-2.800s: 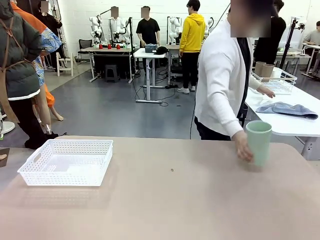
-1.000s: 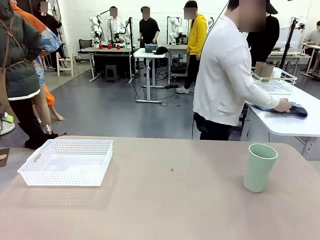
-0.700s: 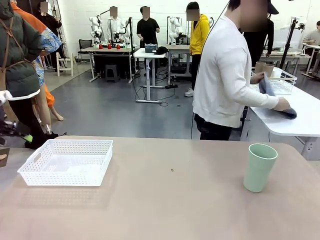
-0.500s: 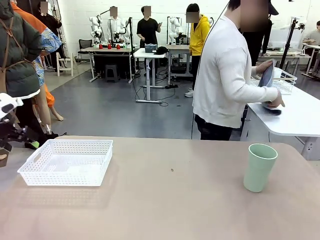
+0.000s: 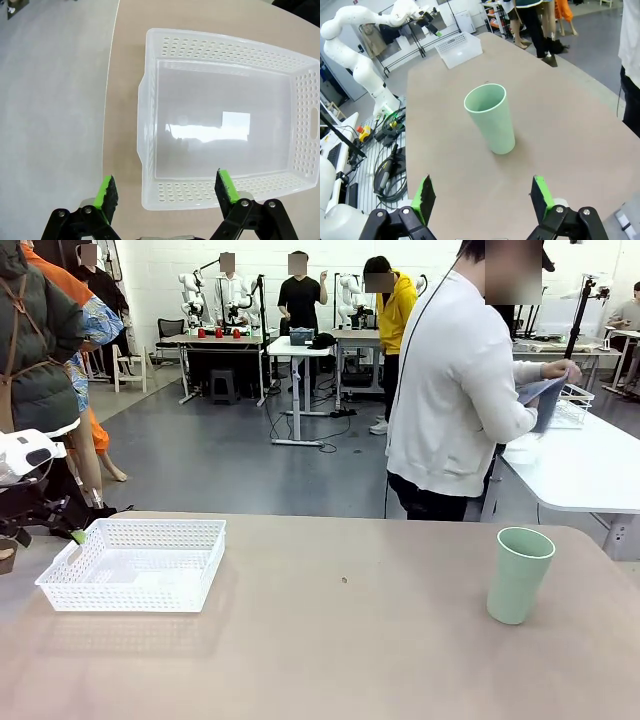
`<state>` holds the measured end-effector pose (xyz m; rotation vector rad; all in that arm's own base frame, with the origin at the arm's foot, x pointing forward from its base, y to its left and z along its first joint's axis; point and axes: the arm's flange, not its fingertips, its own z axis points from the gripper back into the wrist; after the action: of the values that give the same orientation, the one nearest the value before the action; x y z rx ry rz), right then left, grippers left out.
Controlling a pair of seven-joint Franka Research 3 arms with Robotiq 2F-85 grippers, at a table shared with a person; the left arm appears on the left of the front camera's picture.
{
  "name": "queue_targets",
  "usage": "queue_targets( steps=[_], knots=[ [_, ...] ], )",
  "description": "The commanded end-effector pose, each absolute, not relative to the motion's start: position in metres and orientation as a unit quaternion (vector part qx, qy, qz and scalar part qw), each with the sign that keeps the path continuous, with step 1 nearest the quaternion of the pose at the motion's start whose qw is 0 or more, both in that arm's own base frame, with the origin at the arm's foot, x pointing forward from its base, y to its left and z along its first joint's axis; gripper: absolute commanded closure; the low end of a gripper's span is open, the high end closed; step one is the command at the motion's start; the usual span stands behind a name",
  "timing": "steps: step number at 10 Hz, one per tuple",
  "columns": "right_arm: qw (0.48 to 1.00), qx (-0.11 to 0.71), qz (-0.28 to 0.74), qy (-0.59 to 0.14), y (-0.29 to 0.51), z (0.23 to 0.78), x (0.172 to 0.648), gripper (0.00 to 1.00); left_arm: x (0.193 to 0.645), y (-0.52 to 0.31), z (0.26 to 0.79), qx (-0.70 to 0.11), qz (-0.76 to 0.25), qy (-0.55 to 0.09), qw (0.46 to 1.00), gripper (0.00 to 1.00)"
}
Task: Clean and organize the cups into the basket.
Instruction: Pick up the Organizing basket and move it to the center of the table, then pick up the Reusable plastic cup from the right side of the table and place it inside the Organizing basket.
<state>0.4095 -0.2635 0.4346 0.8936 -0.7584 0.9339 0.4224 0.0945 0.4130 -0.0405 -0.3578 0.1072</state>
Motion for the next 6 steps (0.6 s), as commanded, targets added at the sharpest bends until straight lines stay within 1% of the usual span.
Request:
queue_targets(
  steps=[1, 5, 6],
  knots=[
    [0.734, 0.406, 0.425, -0.341, -0.2638, 0.4354, 0.4095, 0.0, 0.4215, 0.0964, 0.4113, -0.017, 0.057, -0.185, 0.981, 0.0],
    [0.732, 0.406, 0.424, -0.345, -0.2635, 0.4346, 0.4096, 0.0, 0.4215, 0.0964, 0.4113, -0.017, 0.057, -0.185, 0.981, 0.0],
    [0.701, 0.409, 0.453, -0.368, -0.2575, 0.4279, 0.4141, 0.0, 0.4215, 0.0964, 0.4113, -0.017, 0.057, -0.185, 0.981, 0.0]
  ],
)
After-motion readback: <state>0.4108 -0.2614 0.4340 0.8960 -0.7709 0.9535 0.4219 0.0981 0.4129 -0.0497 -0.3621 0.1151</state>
